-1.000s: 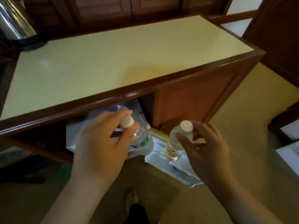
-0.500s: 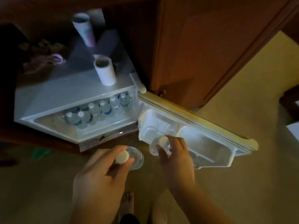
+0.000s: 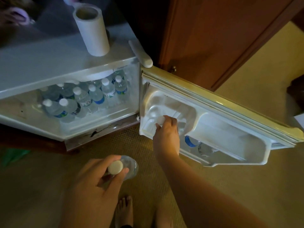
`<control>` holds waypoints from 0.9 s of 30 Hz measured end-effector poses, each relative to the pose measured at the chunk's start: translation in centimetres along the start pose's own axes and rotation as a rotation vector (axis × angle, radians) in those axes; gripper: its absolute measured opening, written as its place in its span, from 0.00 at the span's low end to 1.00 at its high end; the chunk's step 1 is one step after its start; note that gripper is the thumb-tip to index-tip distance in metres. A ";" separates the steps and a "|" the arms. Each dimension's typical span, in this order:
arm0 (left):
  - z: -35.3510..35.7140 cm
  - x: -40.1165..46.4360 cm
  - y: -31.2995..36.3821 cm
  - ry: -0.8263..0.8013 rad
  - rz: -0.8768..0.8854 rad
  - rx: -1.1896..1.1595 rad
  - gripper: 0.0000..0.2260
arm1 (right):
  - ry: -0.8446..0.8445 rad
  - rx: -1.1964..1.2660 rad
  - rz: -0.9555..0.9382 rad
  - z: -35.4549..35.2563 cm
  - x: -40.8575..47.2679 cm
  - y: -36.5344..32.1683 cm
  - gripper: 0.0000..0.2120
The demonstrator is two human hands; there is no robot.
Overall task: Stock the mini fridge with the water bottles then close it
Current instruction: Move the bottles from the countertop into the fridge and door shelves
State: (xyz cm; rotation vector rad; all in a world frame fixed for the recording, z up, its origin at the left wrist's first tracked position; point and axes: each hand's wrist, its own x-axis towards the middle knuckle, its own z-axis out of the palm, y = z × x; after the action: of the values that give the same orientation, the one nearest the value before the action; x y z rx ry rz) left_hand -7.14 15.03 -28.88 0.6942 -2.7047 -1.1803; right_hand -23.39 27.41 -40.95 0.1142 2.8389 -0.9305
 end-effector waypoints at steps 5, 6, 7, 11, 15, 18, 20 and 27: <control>0.7 0.9 -2.0 -0.059 -0.015 -0.082 0.25 | -0.013 -0.003 0.130 1.6 1.2 1.5 0.14; 0.9 1.0 -2.2 -0.049 -0.005 -0.092 0.27 | -0.009 0.006 0.154 1.7 1.3 1.9 0.13; 1.0 1.1 -2.4 -0.035 0.010 -0.102 0.27 | -0.012 0.014 0.183 1.9 1.4 2.3 0.12; 1.6 1.4 -2.9 -0.030 0.026 -0.139 0.19 | -0.028 0.004 0.217 2.1 1.6 3.8 0.14; 2.0 1.9 -2.6 -0.031 0.062 -0.156 0.16 | -0.008 0.075 0.230 2.2 1.8 4.6 0.16; 2.7 2.3 -2.5 -0.059 0.057 -0.181 0.16 | -0.025 0.138 0.248 2.7 1.6 4.9 0.18; 3.3 2.5 -2.6 -0.078 0.052 -0.184 0.15 | -0.042 0.163 0.264 3.1 1.3 5.0 0.21; 4.7 3.0 -1.8 -0.064 0.066 -0.188 0.11 | -0.073 0.218 0.351 3.9 1.2 6.1 0.33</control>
State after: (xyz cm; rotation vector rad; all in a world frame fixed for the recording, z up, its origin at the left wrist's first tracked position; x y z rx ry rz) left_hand -10.46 15.74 -33.69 0.5471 -2.5985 -1.4392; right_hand -23.34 30.05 -47.82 0.5694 2.5256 -1.1267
